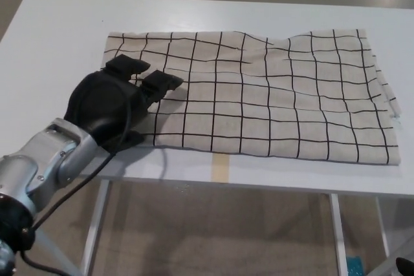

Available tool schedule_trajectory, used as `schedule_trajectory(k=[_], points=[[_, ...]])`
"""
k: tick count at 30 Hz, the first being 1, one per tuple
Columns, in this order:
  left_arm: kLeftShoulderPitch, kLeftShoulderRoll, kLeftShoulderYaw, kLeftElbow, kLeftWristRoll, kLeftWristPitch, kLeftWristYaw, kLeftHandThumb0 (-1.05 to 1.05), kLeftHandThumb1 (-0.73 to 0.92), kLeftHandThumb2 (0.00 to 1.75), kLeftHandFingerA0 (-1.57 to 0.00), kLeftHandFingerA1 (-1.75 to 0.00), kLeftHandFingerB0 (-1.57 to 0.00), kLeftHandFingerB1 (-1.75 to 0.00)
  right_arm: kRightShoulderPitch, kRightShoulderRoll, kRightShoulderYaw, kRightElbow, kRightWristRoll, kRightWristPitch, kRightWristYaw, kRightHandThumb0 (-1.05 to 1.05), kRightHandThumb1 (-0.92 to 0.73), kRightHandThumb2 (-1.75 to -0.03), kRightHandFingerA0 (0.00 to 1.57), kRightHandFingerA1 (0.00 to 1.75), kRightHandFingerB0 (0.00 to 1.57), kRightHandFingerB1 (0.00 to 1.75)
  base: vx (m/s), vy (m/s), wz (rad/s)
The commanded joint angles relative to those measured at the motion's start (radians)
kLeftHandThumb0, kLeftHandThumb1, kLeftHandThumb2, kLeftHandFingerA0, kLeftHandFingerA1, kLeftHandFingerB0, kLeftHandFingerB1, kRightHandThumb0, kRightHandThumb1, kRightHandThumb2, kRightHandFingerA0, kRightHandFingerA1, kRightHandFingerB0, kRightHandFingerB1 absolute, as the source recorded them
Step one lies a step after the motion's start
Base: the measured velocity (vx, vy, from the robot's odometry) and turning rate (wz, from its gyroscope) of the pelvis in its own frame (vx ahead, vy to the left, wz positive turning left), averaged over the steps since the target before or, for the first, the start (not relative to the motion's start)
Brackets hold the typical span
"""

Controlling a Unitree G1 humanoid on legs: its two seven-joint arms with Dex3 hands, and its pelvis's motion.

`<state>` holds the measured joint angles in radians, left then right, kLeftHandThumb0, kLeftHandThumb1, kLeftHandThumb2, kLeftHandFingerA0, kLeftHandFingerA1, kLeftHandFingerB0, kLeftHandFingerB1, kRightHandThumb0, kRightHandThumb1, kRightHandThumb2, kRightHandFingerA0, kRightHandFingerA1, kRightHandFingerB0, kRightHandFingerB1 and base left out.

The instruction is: Use the left hand to fold a white towel with checkered patterns in half.

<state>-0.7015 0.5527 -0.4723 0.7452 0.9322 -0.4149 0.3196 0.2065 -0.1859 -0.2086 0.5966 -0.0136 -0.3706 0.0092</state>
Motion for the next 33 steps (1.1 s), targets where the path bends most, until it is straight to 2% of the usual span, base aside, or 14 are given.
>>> schedule_trajectory(k=[1,8,9,11,12,13,15,16,17,18,19,20,27,33], points=[[-0.026,-0.021,-0.03,0.043,0.021,0.03,0.043,-0.44,0.5,0.56,-0.18,-0.28,-0.2,-0.29,0.013,0.001,-0.006,-0.012,0.022,0.021,0.005,-0.4,-0.67,-0.6,0.46,0.41,0.43,0.37,0.0,0.0,0.0],[-0.022,-0.039,-0.039,0.05,0.007,0.048,0.032,-0.44,0.5,0.56,-0.16,-0.28,-0.18,-0.29,0.017,-0.005,-0.004,-0.021,0.024,0.033,0.015,-0.4,-0.67,-0.6,0.46,0.41,0.43,0.37,0.0,0.0,0.0],[-0.013,-0.039,-0.031,0.034,-0.008,0.048,0.016,-0.59,0.41,0.69,-0.06,-0.29,-0.09,-0.36,0.016,-0.007,-0.003,-0.023,0.021,0.036,0.014,-0.4,-0.67,-0.6,0.45,0.41,0.43,0.37,0.0,0.0,0.0],[-0.008,-0.039,-0.024,0.024,-0.02,0.047,0.004,-0.59,0.41,0.69,-0.06,-0.29,-0.09,-0.36,0.014,-0.008,-0.002,-0.024,0.019,0.038,0.014,-0.4,-0.67,-0.6,0.45,0.41,0.43,0.37,0.0,0.0,0.0],[0.013,-0.041,0.003,-0.01,-0.069,0.049,-0.046,-0.79,0.48,0.85,0.0,0.0,-0.06,-0.19,0.012,-0.01,0.002,-0.025,0.011,0.037,0.009,-0.4,-0.67,-0.6,0.45,0.41,0.43,0.37,0.0,0.0,0.0],[0.024,-0.043,0.018,-0.025,-0.095,0.05,-0.066,-0.84,0.48,0.88,0.0,0.0,0.0,-0.13,0.012,-0.008,0.002,-0.025,0.01,0.037,0.006,-0.4,-0.67,-0.6,0.45,0.41,0.43,0.37,0.0,0.0,0.0],[0.033,-0.044,0.026,-0.038,-0.103,0.053,-0.075,-0.85,0.44,0.85,0.0,0.0,0.0,-0.12,0.012,-0.006,0.0,-0.028,0.013,0.04,0.005,-0.4,-0.67,-0.6,0.45,0.41,0.43,0.37,0.0,0.0,0.0],[0.048,-0.042,0.037,-0.059,-0.116,0.051,-0.089,-0.97,0.55,0.63,0.0,0.0,0.0,-0.11,0.016,-0.003,-0.002,-0.03,0.018,0.038,0.007,-0.4,-0.67,-0.6,0.45,0.41,0.43,0.37,0.0,0.0,0.0],[0.052,-0.041,0.041,-0.066,-0.12,0.051,-0.094,-0.97,0.55,0.63,0.0,0.0,0.0,-0.11,0.018,-0.002,-0.002,-0.031,0.019,0.037,0.008,-0.4,-0.67,-0.6,0.45,0.41,0.43,0.37,0.0,0.0,0.0],[0.058,-0.04,0.048,-0.08,-0.132,0.05,-0.113,-0.99,0.53,0.67,0.0,0.0,0.0,-0.03,0.02,-0.001,-0.004,-0.032,0.021,0.035,0.008,-0.4,-0.67,-0.6,0.45,0.41,0.43,0.37,0.0,0.0,0.0],[0.062,-0.037,0.055,-0.1,-0.147,0.05,-0.143,-0.97,0.43,0.77,0.0,0.0,0.0,-0.01,0.02,-0.002,-0.006,-0.029,0.024,0.034,0.011,-0.4,-0.67,-0.6,0.45,0.41,0.43,0.37,0.0,0.0,0.0],[0.068,-0.032,0.062,-0.121,-0.159,0.046,-0.168,-1.0,0.59,0.6,0.0,0.0,0.0,-0.01,0.019,-0.002,-0.007,-0.027,0.028,0.035,0.014,-0.4,-0.67,-0.6,0.45,0.41,0.43,0.37,0.0,0.0,0.0],[0.092,-0.005,0.088,-0.18,-0.217,0.021,-0.269,-1.03,0.64,0.59,0.0,0.0,0.0,0.0,0.02,-0.001,-0.005,-0.021,0.02,0.03,0.004,-0.4,-0.67,-0.6,0.45,0.41,0.43,0.37,0.0,0.0,0.0],[0.094,-0.002,0.078,-0.175,-0.196,0.035,-0.284,-1.04,0.64,0.6,0.0,0.0,0.0,0.0,0.021,-0.002,0.0,-0.025,0.008,0.035,-0.008,-0.4,-0.67,-0.6,0.45,0.41,0.42,0.37,0.0,0.0,0.0]])
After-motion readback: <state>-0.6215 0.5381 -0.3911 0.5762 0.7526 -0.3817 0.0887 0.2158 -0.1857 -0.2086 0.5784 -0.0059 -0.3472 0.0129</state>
